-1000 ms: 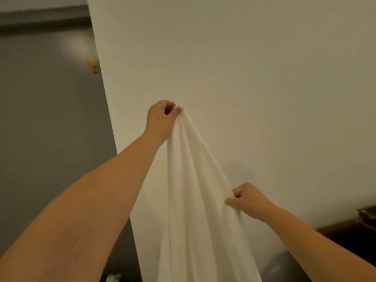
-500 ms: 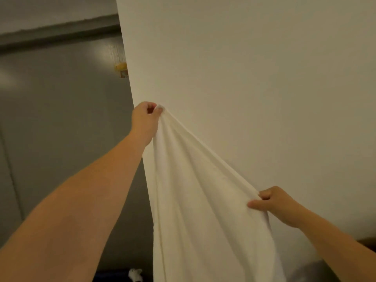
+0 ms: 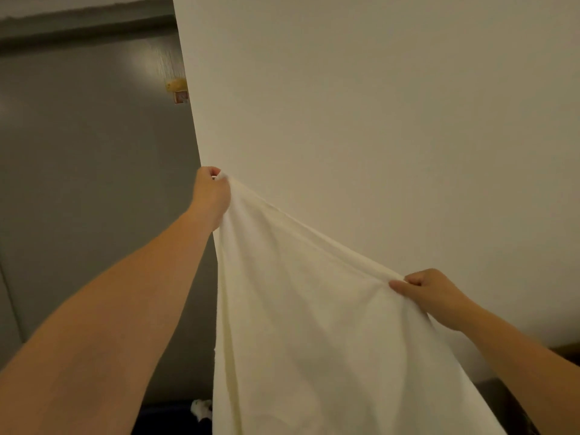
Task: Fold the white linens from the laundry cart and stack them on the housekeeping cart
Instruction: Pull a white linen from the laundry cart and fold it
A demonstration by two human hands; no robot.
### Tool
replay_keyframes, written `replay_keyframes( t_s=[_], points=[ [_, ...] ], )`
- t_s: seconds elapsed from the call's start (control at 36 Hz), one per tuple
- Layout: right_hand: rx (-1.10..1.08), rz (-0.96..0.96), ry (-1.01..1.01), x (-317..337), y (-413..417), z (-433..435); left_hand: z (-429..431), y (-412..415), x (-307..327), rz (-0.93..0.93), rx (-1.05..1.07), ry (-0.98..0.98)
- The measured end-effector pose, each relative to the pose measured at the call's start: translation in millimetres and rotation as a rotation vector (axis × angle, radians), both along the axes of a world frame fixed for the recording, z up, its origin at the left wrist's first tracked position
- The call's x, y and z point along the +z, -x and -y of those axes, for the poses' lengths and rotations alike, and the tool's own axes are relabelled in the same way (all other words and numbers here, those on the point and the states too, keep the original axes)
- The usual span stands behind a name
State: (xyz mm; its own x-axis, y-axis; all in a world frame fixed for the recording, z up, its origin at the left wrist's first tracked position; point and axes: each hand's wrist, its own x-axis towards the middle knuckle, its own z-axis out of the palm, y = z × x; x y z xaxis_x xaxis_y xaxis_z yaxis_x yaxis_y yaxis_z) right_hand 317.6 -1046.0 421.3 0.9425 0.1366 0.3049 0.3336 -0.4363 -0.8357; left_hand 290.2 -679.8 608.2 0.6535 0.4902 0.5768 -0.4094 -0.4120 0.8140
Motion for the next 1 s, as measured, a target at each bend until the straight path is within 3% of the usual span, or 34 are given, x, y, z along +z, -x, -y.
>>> replay_keyframes(
  t_s=[0.19, 0.33, 0.42, 0.47, 0.56, 0.72, 0.83, 1.0],
  points=[
    [-0.083, 0.056, -0.24, 6, 10, -3, -21, -4, -37, -0.041, 0.064, 0.041],
    [-0.071, 0.022, -0.131, 13, 12, -4, -35, -3, -52, 0.0, 0.111, 0.013],
    [-0.086, 0.018, -0.106, 20, 11, -12, -36, -2, -58, -0.01, 0.067, -0.114],
    [-0.088, 0.037, -0.111, 25, 12, -21, -25, 1, -62, -0.112, 0.068, -0.315],
    [-0.046, 0.074, -0.094, 31, 14, -41, 7, 6, -72, -0.238, -0.021, -0.53],
    [-0.022, 0.096, 0.013, 34, 16, -73, 60, 18, -107, -0.319, -0.361, -0.639],
    [-0.022, 0.11, 0.048, 31, 18, -87, 85, 25, -133, -0.441, -0.432, -0.813],
    [-0.015, 0.133, 0.086, 27, 22, -92, 94, 19, -154, -0.49, -0.449, -0.736]
  ],
)
